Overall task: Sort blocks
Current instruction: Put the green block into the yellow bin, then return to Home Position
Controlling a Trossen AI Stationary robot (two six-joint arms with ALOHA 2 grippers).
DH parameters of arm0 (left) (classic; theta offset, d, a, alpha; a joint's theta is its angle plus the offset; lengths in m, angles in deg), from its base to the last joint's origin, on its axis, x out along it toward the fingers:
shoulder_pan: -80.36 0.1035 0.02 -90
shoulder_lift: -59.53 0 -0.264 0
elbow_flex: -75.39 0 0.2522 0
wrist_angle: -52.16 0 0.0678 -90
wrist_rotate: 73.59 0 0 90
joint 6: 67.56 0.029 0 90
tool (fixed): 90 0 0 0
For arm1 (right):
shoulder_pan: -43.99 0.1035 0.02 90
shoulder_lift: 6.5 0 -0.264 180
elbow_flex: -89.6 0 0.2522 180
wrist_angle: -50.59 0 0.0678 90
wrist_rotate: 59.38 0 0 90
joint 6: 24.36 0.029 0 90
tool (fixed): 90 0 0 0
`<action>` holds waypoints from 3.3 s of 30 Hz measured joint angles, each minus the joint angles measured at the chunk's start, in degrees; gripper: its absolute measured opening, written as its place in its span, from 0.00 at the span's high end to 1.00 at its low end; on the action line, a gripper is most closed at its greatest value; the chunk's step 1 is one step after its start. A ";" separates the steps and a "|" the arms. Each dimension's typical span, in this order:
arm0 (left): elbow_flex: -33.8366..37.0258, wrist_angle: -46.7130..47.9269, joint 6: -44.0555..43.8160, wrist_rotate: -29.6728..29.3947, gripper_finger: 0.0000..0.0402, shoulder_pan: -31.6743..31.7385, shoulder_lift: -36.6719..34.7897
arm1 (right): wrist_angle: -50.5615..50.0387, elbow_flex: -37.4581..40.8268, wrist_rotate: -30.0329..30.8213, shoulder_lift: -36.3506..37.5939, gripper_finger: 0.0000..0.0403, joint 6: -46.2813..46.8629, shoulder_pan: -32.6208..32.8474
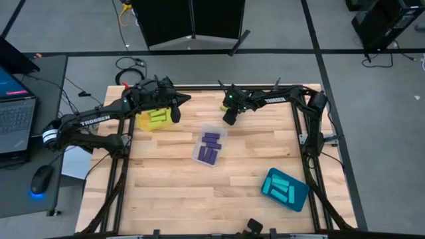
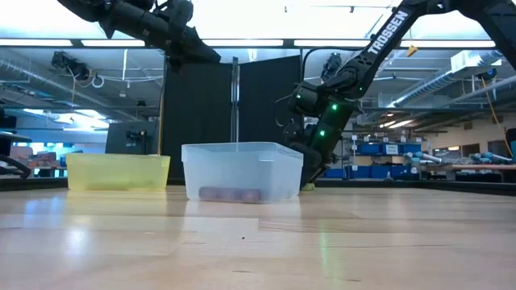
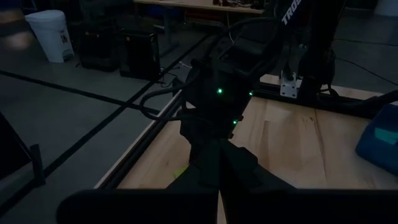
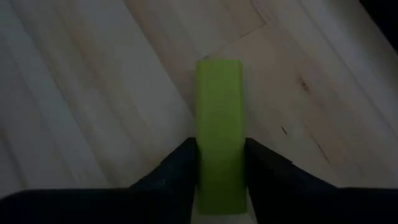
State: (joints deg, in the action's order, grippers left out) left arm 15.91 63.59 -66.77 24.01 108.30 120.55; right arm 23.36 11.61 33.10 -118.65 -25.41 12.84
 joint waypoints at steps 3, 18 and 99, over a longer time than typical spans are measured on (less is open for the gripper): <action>0.01 0.03 -0.02 0.00 0.99 0.00 0.00 | -0.17 0.01 0.09 -0.02 0.71 -0.01 -0.01; 0.01 0.68 -2.77 -0.02 0.99 0.00 -6.37 | 4.70 -0.17 -0.96 7.31 0.71 -2.31 -0.30; 38.71 -6.06 -2.43 -4.45 0.99 0.02 -47.60 | 59.10 29.11 0.61 31.42 0.83 -0.46 18.65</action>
State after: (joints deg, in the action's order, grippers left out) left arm 54.62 57.53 -69.20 19.56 108.32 72.94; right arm 82.46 40.72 33.71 -87.23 -25.87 31.50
